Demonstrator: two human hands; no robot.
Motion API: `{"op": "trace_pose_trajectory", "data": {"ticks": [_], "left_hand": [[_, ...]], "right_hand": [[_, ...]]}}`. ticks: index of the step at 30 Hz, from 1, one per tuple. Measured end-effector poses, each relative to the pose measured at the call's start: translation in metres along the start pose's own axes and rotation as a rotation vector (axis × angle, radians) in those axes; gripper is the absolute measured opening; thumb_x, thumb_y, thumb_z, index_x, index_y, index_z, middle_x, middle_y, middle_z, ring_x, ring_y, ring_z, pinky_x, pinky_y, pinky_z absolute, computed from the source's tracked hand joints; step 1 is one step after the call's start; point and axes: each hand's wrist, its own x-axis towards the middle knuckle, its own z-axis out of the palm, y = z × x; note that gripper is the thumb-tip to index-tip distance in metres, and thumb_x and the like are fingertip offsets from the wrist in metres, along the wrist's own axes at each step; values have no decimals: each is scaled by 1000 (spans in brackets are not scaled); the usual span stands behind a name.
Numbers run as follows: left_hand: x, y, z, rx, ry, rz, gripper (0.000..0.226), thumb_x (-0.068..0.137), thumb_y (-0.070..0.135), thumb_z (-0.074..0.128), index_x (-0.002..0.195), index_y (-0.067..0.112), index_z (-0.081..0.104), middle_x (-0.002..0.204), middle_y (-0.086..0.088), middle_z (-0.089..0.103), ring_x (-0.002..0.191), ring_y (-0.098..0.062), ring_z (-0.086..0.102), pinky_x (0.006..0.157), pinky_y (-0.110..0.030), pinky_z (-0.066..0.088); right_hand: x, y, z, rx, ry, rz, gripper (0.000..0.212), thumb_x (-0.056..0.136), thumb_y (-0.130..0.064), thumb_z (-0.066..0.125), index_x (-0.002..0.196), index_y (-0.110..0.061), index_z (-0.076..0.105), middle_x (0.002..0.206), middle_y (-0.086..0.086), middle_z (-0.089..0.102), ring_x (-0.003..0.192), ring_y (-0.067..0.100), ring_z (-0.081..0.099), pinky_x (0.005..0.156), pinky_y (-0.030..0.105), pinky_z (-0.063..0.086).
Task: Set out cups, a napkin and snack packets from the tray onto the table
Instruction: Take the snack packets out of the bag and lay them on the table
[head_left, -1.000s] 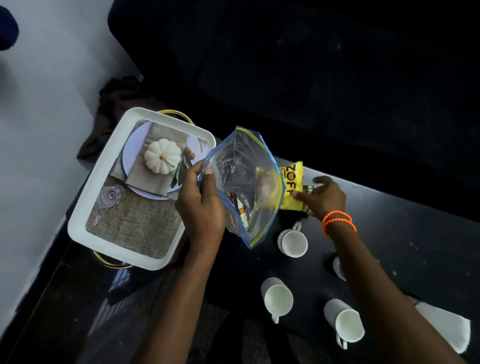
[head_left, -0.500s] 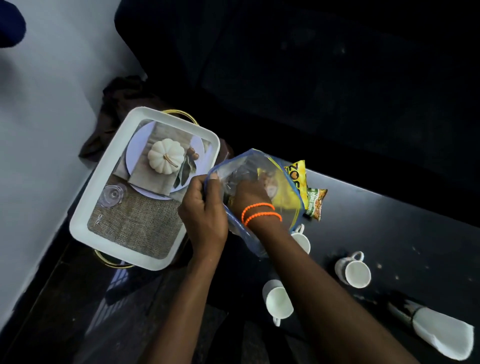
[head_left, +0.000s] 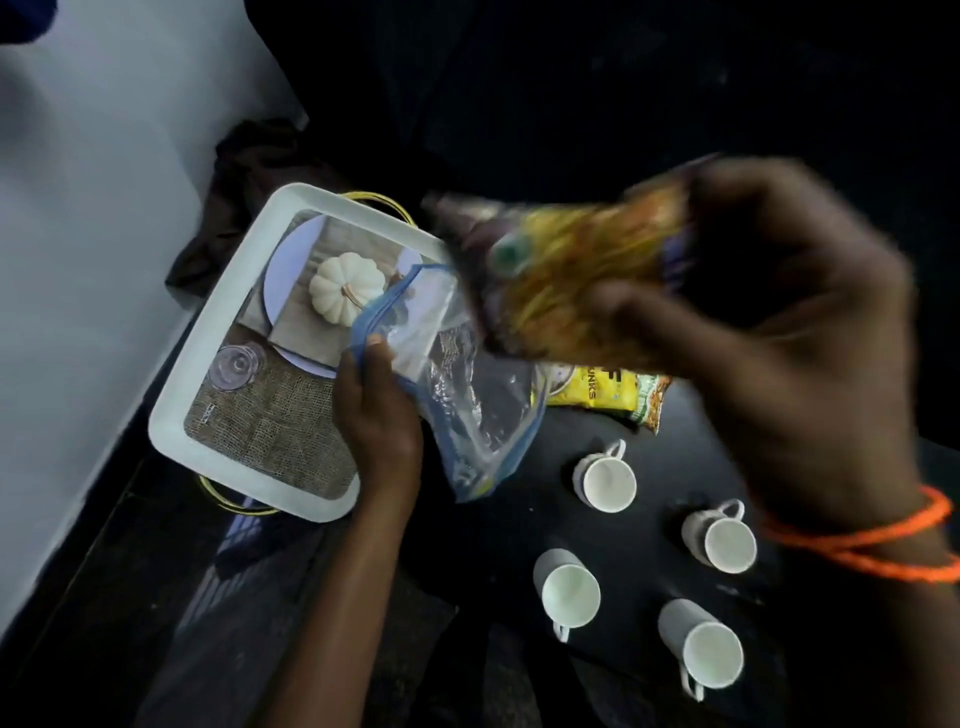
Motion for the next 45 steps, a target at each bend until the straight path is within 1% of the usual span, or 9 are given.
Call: {"op": "trace_pose_trajectory", "data": {"ticks": [3, 6, 11, 21, 26, 31, 35, 38, 45], "left_hand": [[6, 7, -9, -66, 34, -67, 23, 97, 15, 54, 76, 16, 63, 67, 11, 58, 73, -12, 55, 70, -30, 43], [4, 18, -27, 7, 64, 69, 26, 98, 11, 52, 73, 14, 59, 57, 9, 58, 55, 12, 53, 59, -5, 40], [15, 30, -54, 217, -42, 216, 34, 99, 7, 43, 76, 29, 56, 66, 34, 67, 69, 29, 53, 72, 2, 37], [14, 35, -21, -44, -96, 104, 46, 99, 10, 48, 59, 26, 64, 57, 20, 62, 61, 9, 57, 63, -8, 45], [-5, 52, 17, -187, -197, 56, 27, 93, 19, 56, 67, 19, 62, 62, 11, 63, 72, -10, 64, 71, -29, 55], [-68, 60, 96, 13, -509, 91, 32, 106, 21, 48, 75, 25, 55, 53, 21, 65, 56, 10, 61, 58, -8, 46], [-120, 39, 144, 410, -672, 379, 25, 101, 16, 58, 77, 15, 56, 76, -3, 60, 70, -14, 53, 67, -34, 42], [-148, 33, 166, 425, -668, 562, 16, 91, 37, 70, 97, 23, 65, 102, 0, 60, 80, -11, 59, 71, -22, 47], [-228, -2, 213, -65, -1280, -342, 73, 84, 57, 72, 141, 14, 58, 132, -8, 66, 121, -25, 63, 109, -47, 51]], "right_hand": [[7, 21, -50, 325, 261, -124, 39, 86, -10, 82, 121, -12, 65, 118, 16, 73, 113, 40, 70, 91, 56, 58], [27, 76, -50, 233, 489, 84, 31, 77, -2, 84, 99, -17, 68, 94, 4, 76, 87, 24, 73, 80, 46, 62], [36, 175, 11, -9, 311, 578, 49, 70, -3, 90, 114, -9, 70, 100, 10, 74, 78, 21, 70, 74, 37, 63], [8, 179, 30, -511, 356, 294, 52, 76, -25, 88, 122, -11, 68, 113, 10, 71, 103, 27, 67, 87, 42, 57], [-17, 141, -10, 144, 222, 336, 69, 70, -51, 88, 129, -26, 64, 119, 1, 72, 109, 20, 71, 82, 32, 60], [-33, 115, -52, 549, -250, 119, 102, 72, -27, 90, 156, -26, 32, 153, 7, 52, 141, 26, 52, 113, 45, 47], [-50, 113, -95, 421, -29, 134, 84, 78, 8, 81, 148, -21, 45, 139, 9, 64, 128, 27, 63, 105, 49, 54], [-70, 124, -140, 439, 251, 173, 62, 75, 17, 70, 125, -20, 66, 114, 2, 75, 104, 18, 71, 89, 36, 61], [-107, 153, -198, 588, 580, 292, 9, 81, 13, 72, 87, 6, 71, 85, 18, 72, 75, 24, 66, 73, 40, 60]]}}
